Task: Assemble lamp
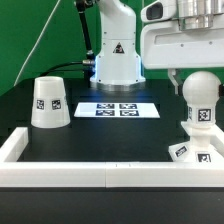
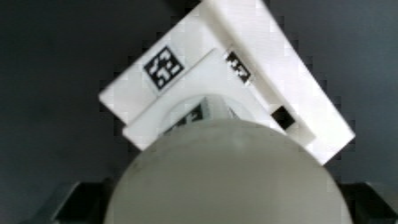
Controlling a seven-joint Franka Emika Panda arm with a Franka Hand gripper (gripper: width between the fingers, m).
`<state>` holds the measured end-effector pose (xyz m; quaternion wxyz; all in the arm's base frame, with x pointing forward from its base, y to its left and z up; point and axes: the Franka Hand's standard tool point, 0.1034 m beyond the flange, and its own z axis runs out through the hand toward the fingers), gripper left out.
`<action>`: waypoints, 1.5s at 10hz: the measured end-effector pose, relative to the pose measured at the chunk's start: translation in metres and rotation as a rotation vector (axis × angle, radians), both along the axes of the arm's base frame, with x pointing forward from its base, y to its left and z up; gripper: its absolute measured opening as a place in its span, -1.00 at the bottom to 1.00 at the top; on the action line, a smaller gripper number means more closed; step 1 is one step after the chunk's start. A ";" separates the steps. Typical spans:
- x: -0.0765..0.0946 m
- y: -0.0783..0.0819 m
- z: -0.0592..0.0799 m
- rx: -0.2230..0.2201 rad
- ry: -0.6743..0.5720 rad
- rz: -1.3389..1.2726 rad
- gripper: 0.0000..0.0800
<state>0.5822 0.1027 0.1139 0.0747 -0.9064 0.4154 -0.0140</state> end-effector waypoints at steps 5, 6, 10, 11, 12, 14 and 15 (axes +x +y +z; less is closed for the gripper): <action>0.003 0.006 -0.002 0.083 0.094 -0.398 0.45; 0.003 0.008 -0.001 0.089 0.101 -0.451 0.45; 0.003 0.009 -0.001 0.077 0.086 -0.294 0.69; 0.004 0.006 0.000 0.066 0.064 -0.165 0.74; 0.006 0.004 0.000 0.058 0.042 -0.038 0.75; 0.005 0.004 0.000 0.047 0.022 0.100 0.75; 0.005 0.004 0.000 0.042 0.012 0.166 0.75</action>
Offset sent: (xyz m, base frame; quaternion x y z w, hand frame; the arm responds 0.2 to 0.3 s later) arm 0.0079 -0.0013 -0.0067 -0.0235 -0.0270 0.1857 0.9820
